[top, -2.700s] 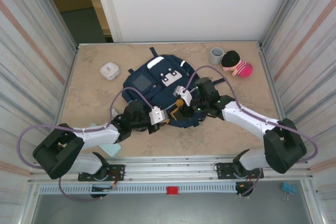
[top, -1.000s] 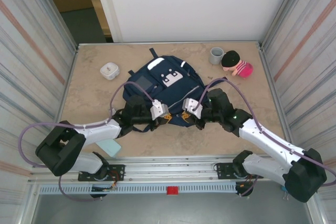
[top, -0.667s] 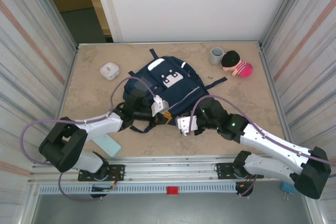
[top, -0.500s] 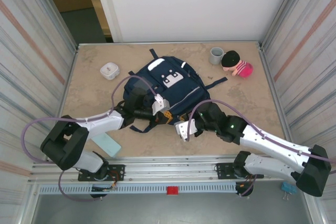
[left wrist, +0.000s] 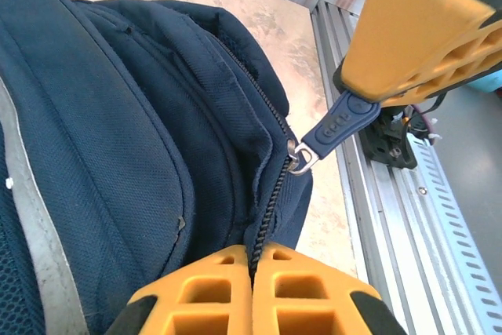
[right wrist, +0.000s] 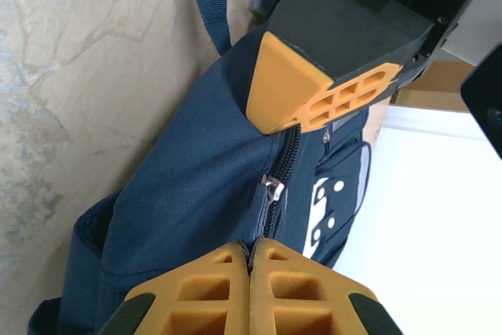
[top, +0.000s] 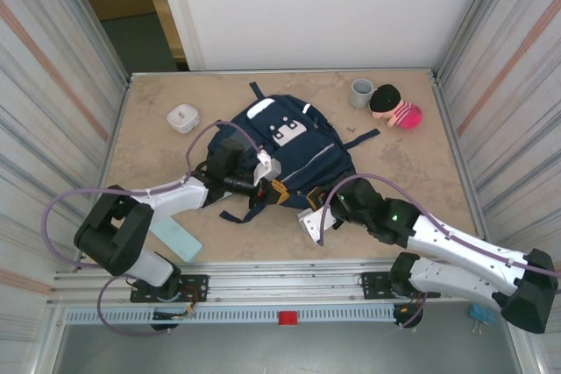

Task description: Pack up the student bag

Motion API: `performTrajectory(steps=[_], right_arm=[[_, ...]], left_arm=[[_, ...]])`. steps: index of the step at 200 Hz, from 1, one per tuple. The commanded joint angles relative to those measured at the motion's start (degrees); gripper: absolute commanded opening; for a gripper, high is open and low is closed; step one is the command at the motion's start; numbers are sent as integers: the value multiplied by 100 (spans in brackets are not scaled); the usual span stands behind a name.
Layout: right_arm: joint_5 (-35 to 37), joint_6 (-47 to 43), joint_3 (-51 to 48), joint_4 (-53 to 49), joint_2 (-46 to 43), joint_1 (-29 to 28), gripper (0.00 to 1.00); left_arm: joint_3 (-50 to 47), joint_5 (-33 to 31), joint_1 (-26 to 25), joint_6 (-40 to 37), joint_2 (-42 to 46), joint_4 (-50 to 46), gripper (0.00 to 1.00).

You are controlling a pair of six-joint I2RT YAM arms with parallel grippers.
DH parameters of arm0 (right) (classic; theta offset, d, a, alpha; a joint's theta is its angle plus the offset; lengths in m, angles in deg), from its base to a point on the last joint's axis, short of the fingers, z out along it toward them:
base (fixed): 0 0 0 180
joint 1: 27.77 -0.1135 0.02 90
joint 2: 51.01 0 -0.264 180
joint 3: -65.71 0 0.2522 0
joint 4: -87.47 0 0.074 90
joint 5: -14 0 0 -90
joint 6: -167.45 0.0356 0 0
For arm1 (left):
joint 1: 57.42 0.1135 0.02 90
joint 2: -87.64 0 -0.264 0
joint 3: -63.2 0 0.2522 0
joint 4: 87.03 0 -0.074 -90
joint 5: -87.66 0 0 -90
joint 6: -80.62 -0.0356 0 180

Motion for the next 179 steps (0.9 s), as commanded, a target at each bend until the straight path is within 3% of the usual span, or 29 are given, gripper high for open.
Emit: performTrajectory(steps=[1, 23, 43, 53, 70, 100, 139, 160, 179], right_arm=[[-20, -14, -124, -368, -41, 105, 0], [-87, 424, -100, -534, -36, 161, 11], [-158, 1093, 29, -755, -81, 161, 29], [-143, 1715, 186, -886, -80, 161, 37], [-128, 2876, 512, -1205, -45, 176, 43], [-744, 4985, 1094, -1839, 107, 306, 47], [-1511, 7886, 1141, -1399, 326, 738, 50], [-1760, 8938, 1128, -1183, 557, 1029, 49], [-1723, 9272, 1126, -962, 877, 980, 48]], left_arm=[[287, 364, 161, 235, 5, 193, 0], [311, 341, 165, 296, 49, 229, 0], [300, 204, 167, 401, 131, 294, 0], [301, 139, 161, 422, 176, 293, 0], [313, 66, 161, 429, 240, 264, 0], [341, -27, 161, 430, 332, 247, 0], [352, -66, 164, 497, 441, 300, 0], [352, -95, 163, 544, 491, 337, 0], [324, -171, 154, 561, 549, 378, 0]])
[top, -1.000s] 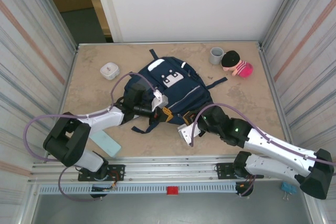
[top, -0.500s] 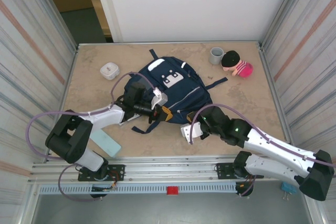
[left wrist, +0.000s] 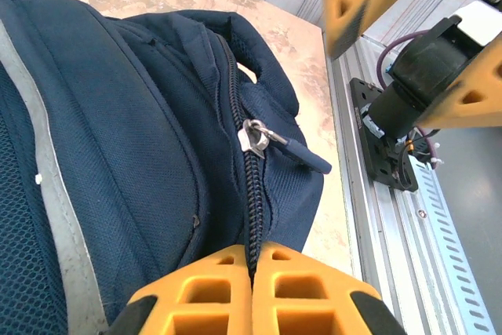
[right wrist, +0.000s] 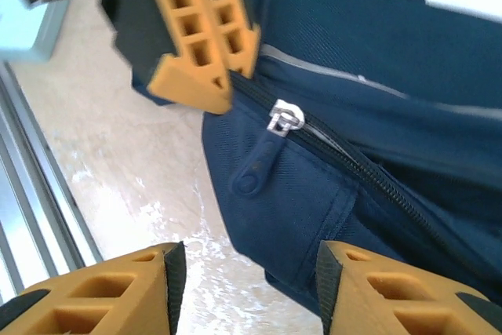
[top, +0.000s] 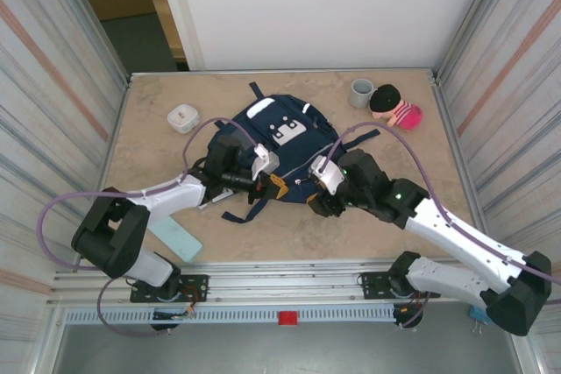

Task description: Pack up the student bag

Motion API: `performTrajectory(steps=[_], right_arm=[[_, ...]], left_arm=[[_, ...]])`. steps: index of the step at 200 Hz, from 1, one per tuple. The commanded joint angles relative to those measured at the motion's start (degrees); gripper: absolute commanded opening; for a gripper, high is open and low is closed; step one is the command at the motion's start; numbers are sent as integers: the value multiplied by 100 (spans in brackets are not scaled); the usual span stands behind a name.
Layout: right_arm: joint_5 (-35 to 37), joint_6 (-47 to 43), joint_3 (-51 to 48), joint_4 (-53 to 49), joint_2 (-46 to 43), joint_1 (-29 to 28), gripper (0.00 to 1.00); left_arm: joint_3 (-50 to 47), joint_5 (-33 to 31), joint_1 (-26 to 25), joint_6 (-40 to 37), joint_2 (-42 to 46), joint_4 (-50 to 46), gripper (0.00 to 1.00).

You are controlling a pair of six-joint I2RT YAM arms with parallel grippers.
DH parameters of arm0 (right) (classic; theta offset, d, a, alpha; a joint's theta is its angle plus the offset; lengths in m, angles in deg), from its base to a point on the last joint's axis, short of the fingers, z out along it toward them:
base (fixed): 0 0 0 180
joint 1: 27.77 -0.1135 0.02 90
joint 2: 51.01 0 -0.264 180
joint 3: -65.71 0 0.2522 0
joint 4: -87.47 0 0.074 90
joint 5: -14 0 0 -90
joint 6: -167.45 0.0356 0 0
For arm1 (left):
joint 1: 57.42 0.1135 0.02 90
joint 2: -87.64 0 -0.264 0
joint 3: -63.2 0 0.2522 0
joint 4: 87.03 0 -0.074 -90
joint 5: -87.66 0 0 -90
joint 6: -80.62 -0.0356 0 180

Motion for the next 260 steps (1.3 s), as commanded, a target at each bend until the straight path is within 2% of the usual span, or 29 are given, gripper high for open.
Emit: performTrajectory(steps=[1, 34, 73, 94, 112, 138, 173, 233, 245, 260], right_arm=[[-307, 1481, 30, 357, 261, -20, 48], [-145, 1652, 115, 751, 643, -176, 47], [533, 1758, 403, 732, 1059, -306, 42], [995, 1814, 536, 603, 1200, -326, 31], [1181, 1802, 565, 509, 1158, -283, 15], [758, 1733, 535, 192, 891, 83, 0], [-464, 1580, 555, -530, 660, 953, 0], [-1340, 1233, 532, -1239, 599, 2188, 0], [-1851, 1111, 520, -1161, 566, 2232, 0], [-2448, 1118, 439, -888, 489, 2117, 0]], left_arm=[[218, -36, 49, 115, 366, 403, 0], [210, -50, -4, 125, 388, 435, 0], [197, -65, -97, 56, 433, 400, 0], [175, -106, -132, 37, 474, 399, 0], [162, -208, -133, -45, 503, 270, 0], [130, -639, -133, -354, 546, -161, 0], [0, -1232, -119, -691, 633, -466, 0], [-217, -1730, -32, -1234, 966, -950, 0], [-277, -1769, -34, -1419, 1109, -1058, 10], [-288, -1805, -107, -1577, 1258, -1164, 36]])
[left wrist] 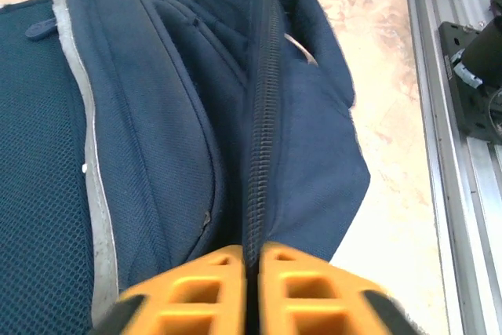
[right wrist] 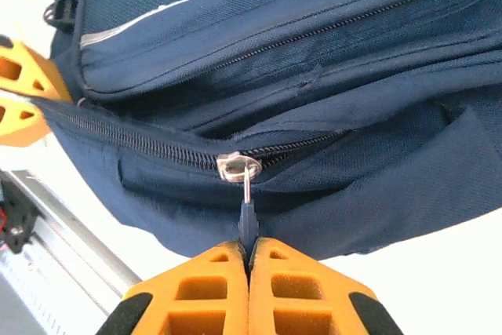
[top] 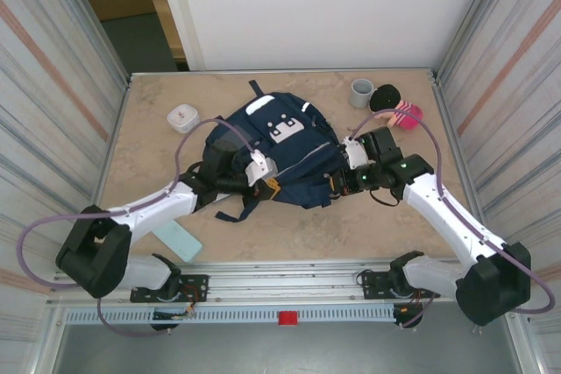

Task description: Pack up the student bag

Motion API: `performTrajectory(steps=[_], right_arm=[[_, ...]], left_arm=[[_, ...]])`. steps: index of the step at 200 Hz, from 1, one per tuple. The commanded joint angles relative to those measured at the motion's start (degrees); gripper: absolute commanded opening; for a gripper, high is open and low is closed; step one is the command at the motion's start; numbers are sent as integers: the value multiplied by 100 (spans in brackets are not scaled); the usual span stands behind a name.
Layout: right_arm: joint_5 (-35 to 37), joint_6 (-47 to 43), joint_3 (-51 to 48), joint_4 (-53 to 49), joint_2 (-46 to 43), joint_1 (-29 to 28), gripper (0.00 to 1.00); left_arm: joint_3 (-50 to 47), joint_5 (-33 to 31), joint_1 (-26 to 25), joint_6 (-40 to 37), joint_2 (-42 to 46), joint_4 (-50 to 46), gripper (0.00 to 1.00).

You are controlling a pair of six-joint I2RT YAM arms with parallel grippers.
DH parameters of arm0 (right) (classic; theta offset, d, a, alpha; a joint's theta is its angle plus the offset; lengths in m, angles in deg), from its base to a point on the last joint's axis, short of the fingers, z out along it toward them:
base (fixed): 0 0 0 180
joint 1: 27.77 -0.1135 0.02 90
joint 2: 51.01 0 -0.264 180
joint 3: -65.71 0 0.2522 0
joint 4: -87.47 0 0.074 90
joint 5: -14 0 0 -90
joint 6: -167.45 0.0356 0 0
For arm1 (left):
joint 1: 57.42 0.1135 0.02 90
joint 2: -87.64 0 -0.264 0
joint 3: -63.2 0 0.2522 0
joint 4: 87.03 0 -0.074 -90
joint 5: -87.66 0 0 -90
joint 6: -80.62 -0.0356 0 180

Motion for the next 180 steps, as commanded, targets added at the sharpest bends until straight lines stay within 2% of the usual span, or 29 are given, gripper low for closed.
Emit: performTrajectory(steps=[1, 14, 25, 45, 71, 83, 96, 119, 128, 141, 165, 180], right_arm=[[-988, -192, 38, 46, -268, -21, 0], [-1286, -186, 4, 182, -294, -161, 0], [-1330, -179, 14, 213, -289, -316, 0], [-1358, -158, 49, 203, -269, -565, 0], [-1391, -83, 71, 263, -279, -829, 0], [-1423, -74, 71, 255, -288, -892, 0], [-1365, -65, 86, 210, -303, -887, 0], [-911, 46, 58, 43, -297, -677, 0], [-703, 164, 6, 13, -280, -449, 0], [-446, 330, -170, 32, -262, -35, 0], [-69, 302, -457, 211, -219, 551, 0], [-69, 269, -536, 432, -101, 810, 0]], left_arm=[[-62, -276, 29, -420, 384, -299, 38], [51, -475, -230, -526, 470, -484, 60], [178, -784, -544, -500, 470, -517, 69], [327, -1238, -1019, -270, 309, -225, 74], [485, -1601, -1291, 9, -64, 233, 75], [534, -1691, -1333, 97, -237, 391, 71], [603, -1707, -1362, 104, -395, 417, 61], [594, -1629, -1356, -76, -424, 303, 15], [535, -1615, -1354, -235, -344, 234, 4], [404, -1558, -1345, -494, -148, 85, 0], [7, -1288, -1192, -846, 395, 22, 0], [-274, -1054, -980, -937, 765, 40, 0]])
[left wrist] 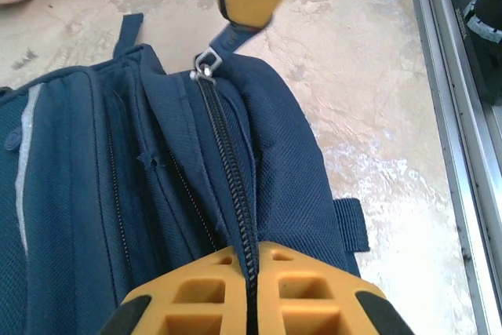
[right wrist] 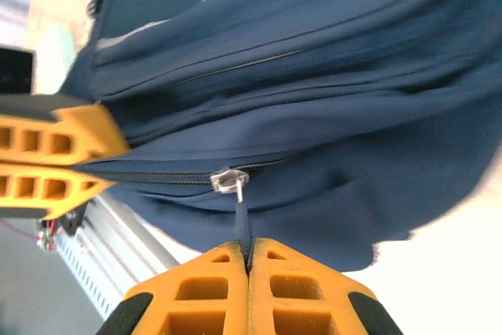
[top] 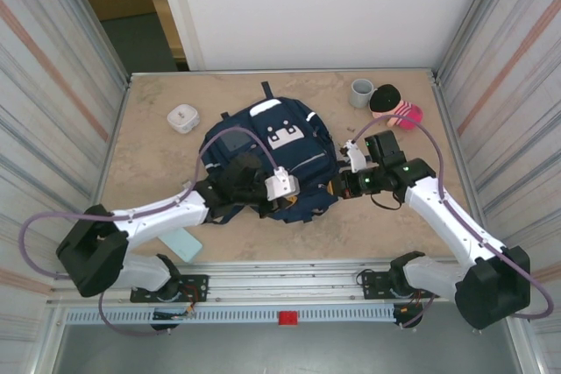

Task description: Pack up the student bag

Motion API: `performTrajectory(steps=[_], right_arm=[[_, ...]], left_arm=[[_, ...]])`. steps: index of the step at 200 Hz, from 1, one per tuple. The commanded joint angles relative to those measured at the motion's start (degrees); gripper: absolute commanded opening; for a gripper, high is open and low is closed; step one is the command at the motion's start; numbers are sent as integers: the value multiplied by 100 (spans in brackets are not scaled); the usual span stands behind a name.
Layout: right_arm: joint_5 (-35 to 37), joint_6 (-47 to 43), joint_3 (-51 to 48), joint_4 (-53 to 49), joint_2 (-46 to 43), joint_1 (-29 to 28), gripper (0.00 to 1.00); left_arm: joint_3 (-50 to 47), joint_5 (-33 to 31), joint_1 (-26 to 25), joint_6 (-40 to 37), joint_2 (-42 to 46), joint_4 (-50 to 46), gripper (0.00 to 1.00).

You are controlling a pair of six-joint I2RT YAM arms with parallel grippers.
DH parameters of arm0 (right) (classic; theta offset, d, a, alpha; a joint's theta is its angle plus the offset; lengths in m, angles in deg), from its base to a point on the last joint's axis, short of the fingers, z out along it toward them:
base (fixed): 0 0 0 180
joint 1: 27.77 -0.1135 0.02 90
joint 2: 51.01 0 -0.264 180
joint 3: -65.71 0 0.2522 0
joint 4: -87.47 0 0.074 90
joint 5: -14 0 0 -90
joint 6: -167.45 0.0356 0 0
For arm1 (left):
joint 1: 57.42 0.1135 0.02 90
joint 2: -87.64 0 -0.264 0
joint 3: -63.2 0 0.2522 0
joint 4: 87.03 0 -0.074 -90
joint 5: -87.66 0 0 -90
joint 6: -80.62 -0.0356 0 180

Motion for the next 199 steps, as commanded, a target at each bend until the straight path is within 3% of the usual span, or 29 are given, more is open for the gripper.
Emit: performTrajectory(steps=[1, 39, 71, 85, 122, 150, 175, 199], right_arm=[[587, 111, -173, 247, 14, 477, 0], [-117, 139, -235, 936, 272, 412, 0], [-343, -57, -156, 1102, 6, -174, 0], [-327, -78, -154, 1077, -127, -346, 0], [-213, 10, -216, 949, -380, -485, 0], [-176, 83, -250, 996, -574, -517, 0], [508, 372, -349, 712, -547, -377, 0], [101, 722, -522, 689, -378, -13, 21]], left_arm=[[-387, 325, 341, -435, 740, -126, 1], [-657, 123, 643, -724, 1323, -674, 8], [-431, 46, 561, -308, 1327, -856, 57], [-209, -290, 325, 125, 1171, -744, 69], [586, -1342, -377, 430, 225, -792, 77], [950, -1285, -513, 816, -637, -427, 79], [1251, -1424, -615, 854, -1298, -651, 80], [1324, -1316, -622, 836, -1535, -996, 80]])
